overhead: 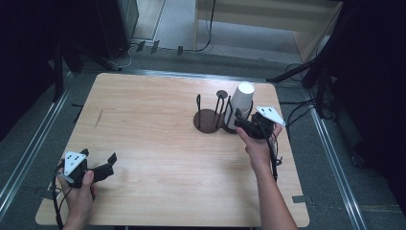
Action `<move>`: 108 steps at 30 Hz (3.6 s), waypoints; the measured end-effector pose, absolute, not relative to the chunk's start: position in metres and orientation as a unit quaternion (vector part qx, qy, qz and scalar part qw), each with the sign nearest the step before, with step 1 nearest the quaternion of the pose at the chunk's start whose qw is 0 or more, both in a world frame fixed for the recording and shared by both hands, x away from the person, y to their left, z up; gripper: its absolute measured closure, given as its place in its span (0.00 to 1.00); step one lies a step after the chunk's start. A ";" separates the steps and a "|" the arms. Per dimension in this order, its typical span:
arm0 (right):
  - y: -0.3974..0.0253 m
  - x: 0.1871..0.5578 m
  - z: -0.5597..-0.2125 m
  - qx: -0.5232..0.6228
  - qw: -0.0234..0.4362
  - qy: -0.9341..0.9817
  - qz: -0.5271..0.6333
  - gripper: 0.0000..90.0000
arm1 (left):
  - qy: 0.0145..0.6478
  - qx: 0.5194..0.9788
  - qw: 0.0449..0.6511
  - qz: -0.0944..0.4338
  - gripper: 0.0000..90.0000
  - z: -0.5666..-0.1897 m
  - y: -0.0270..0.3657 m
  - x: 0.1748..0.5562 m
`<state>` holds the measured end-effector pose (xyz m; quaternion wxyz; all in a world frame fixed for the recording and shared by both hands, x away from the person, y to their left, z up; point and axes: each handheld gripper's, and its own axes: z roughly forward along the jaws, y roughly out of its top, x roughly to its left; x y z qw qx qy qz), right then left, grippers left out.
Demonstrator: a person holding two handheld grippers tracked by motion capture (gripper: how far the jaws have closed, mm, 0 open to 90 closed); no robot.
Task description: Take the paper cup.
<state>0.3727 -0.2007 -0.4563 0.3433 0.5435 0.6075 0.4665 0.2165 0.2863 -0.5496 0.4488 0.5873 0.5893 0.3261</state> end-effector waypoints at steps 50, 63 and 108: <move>-0.178 0.419 -0.452 0.539 0.357 0.617 0.449 0.28 | 0.583 0.602 0.446 0.314 0.00 -0.551 0.284 0.220; -0.178 0.414 -0.435 0.525 0.369 0.614 0.460 0.30 | 0.583 0.602 0.447 0.313 0.00 -0.551 0.284 0.220; -0.214 0.342 -0.390 0.508 0.383 0.587 0.501 0.32 | 0.586 0.589 0.466 0.304 0.00 -0.547 0.291 0.218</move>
